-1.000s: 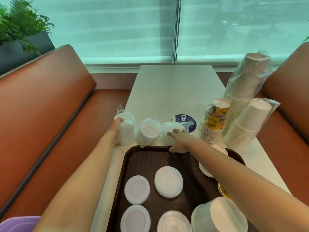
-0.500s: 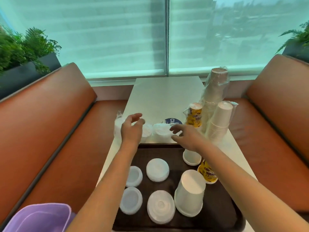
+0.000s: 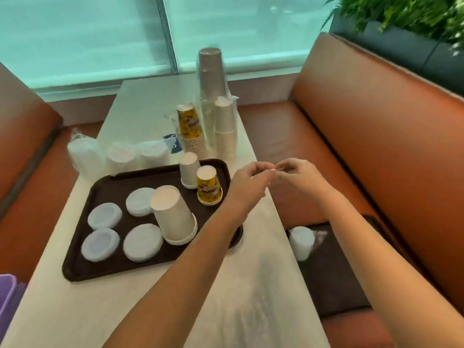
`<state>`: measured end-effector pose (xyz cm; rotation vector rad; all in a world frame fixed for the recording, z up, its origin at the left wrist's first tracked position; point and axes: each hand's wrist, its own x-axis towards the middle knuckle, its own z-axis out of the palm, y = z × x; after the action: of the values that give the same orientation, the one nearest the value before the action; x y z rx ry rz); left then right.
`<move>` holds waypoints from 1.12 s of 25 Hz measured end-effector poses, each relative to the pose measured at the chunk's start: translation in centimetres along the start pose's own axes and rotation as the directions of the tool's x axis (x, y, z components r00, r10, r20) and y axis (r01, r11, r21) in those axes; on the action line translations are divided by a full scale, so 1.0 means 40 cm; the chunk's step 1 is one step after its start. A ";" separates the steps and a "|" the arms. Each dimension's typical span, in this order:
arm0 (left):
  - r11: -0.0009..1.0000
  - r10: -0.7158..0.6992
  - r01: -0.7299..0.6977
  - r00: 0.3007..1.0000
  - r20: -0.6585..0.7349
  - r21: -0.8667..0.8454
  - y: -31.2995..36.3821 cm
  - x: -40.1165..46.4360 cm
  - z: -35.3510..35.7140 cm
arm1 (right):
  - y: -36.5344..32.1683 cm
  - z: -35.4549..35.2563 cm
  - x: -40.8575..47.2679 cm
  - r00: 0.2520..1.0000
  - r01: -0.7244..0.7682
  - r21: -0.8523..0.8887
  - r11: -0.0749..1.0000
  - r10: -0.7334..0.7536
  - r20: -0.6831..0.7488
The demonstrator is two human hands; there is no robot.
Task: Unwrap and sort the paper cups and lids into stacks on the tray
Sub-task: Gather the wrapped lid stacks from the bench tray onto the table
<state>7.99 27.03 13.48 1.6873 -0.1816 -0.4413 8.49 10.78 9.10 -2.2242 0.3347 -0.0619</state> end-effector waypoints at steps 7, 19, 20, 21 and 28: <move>0.913 -0.395 0.385 0.917 0.054 0.135 -0.257 0.166 0.454 | 0.533 -0.112 -0.059 0.907 -0.422 0.050 0.905 0.420 0.041; 0.531 -0.681 0.647 0.710 -0.177 0.547 -0.667 0.361 0.585 | 0.900 0.127 -0.027 0.637 -0.768 0.397 0.502 0.656 0.405; 0.542 -0.690 0.624 0.713 -0.126 0.564 -0.685 0.355 0.591 | 0.902 0.142 -0.027 0.628 -0.777 0.415 0.473 0.631 0.457; 0.563 -0.700 0.626 0.708 -0.092 0.539 -0.699 0.348 0.595 | 0.902 0.158 -0.029 0.611 -0.790 0.432 0.435 0.620 0.493; 0.641 -0.753 0.742 0.657 -0.025 0.196 -0.697 0.308 0.592 | 0.886 0.188 -0.072 0.705 -0.686 0.626 0.371 0.549 0.449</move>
<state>6.42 5.56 -18.58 1.8926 0.4910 -1.1328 -0.82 -3.71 -22.91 -1.1077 0.8725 0.3470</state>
